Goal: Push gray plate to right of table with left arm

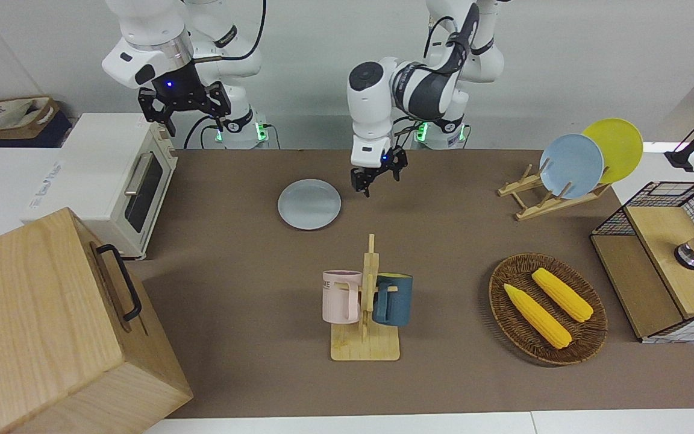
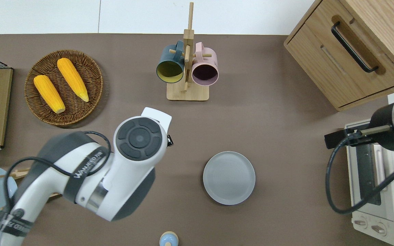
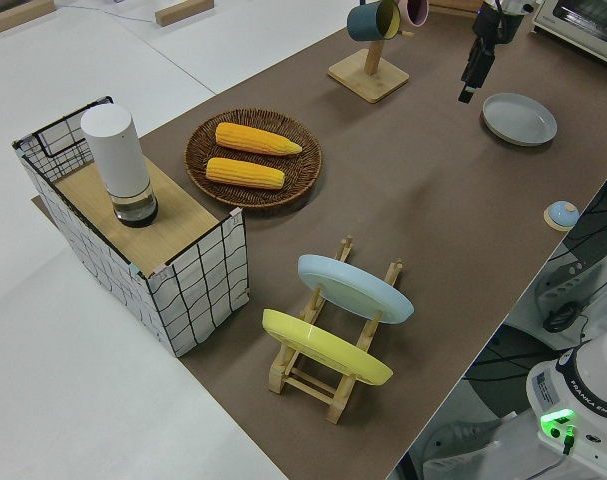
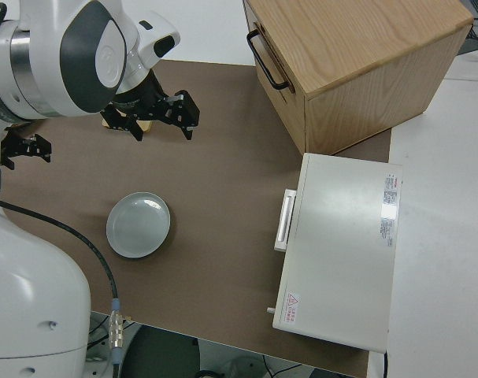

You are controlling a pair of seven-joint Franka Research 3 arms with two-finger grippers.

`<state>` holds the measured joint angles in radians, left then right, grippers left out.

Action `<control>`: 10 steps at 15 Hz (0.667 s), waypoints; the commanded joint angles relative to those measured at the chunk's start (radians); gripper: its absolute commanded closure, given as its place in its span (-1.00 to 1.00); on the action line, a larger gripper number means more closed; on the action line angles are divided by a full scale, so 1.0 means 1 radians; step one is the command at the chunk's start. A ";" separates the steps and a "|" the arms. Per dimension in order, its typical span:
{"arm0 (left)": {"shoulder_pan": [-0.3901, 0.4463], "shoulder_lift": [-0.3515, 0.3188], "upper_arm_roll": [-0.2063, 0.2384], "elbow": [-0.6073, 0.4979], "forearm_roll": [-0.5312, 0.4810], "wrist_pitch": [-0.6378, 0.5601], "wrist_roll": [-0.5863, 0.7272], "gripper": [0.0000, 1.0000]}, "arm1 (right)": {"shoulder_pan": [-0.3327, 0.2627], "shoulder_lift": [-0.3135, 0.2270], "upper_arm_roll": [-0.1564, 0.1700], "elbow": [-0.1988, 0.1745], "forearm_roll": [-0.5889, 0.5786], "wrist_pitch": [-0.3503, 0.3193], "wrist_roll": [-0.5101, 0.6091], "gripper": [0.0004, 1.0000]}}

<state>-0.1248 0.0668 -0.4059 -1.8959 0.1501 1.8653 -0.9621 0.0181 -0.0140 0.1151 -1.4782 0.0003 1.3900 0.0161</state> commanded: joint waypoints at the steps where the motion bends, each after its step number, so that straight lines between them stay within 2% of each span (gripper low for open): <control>1: 0.132 -0.061 -0.010 0.006 -0.108 -0.034 0.188 -1.00 | -0.020 -0.003 0.015 0.009 0.004 -0.016 0.013 -0.97; 5: 0.327 -0.114 -0.008 0.004 -0.185 -0.095 0.498 -1.00 | -0.020 -0.003 0.017 0.009 0.004 -0.016 0.013 -0.97; 8: 0.392 -0.134 0.001 0.004 -0.182 -0.107 0.632 -1.00 | -0.020 -0.003 0.015 0.009 0.004 -0.016 0.013 -0.97; 10: 0.402 -0.143 0.038 0.006 -0.181 -0.110 0.692 -1.00 | -0.020 -0.003 0.015 0.009 0.006 -0.016 0.013 -0.97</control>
<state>0.2608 -0.0518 -0.3931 -1.8857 -0.0139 1.7772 -0.3554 0.0182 -0.0140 0.1151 -1.4782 0.0003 1.3900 0.0162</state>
